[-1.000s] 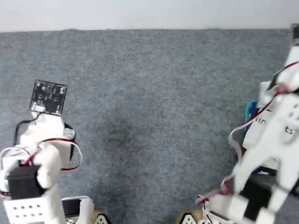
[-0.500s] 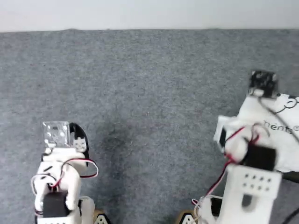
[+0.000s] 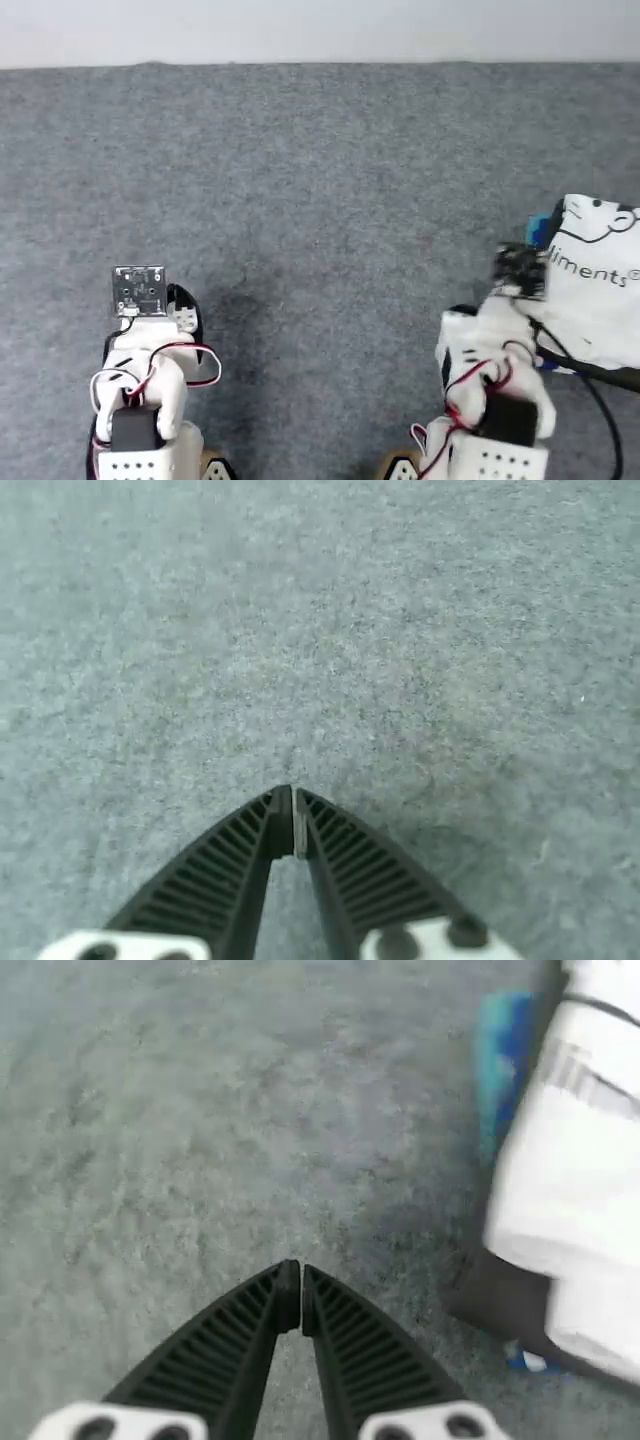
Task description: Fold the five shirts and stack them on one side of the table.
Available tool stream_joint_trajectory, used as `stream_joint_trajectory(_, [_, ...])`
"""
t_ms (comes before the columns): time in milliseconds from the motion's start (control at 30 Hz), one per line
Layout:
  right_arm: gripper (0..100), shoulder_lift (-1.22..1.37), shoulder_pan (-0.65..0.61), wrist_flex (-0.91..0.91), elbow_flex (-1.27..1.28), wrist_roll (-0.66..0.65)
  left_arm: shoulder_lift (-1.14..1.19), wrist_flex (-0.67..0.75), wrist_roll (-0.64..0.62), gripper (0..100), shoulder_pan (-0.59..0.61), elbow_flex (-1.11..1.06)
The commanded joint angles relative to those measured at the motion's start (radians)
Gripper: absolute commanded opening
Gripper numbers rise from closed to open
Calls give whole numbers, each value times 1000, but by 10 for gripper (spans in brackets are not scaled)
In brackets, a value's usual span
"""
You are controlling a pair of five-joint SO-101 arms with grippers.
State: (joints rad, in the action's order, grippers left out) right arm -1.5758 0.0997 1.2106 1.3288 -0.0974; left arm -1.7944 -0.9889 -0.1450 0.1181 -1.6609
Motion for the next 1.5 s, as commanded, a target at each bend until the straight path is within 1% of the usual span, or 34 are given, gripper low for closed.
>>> stream_joint_trajectory(0, [9,-148,-58,22,69,-207,-6,38,-35,15,-43,-13])
stream_joint_trajectory(67, [9,-240,-104,31,129,-273,-3,32,-37,15,-84,-24])
stream_joint_trajectory(133, [11,-248,-137,30,161,-249,-5,32,-37,15,-117,-24])
stream_joint_trajectory(233, [12,-216,-157,25,199,-107,-5,32,-35,15,-158,-24])
stream_joint_trajectory(367, [12,-237,-156,35,256,60,-5,32,-35,15,-170,-24])
stream_joint_trajectory(500, [12,-239,-157,36,296,173,-3,31,-35,15,-170,-24])
stream_joint_trajectory(567, [9,-239,-159,36,311,206,-2,23,-35,15,-170,-24])
stream_joint_trajectory(700, [9,-239,-153,38,354,218,-2,-44,-35,15,-170,-24])
stream_joint_trajectory(800, [9,-239,-151,73,354,218,-2,-92,-35,15,-170,-24])
stream_joint_trajectory(933, [9,-239,-151,96,354,218,-2,-121,-32,15,-167,-24])
stream_joint_trajectory(1033, [9,-239,-156,96,354,216,-5,-201,-35,15,-161,-24])
stream_joint_trajectory(1133, [9,-239,-156,96,354,216,-6,-247,-35,15,-161,-24])
stream_joint_trajectory(1467, [9,-239,-156,96,354,216,-6,-252,-32,15,-163,-24])
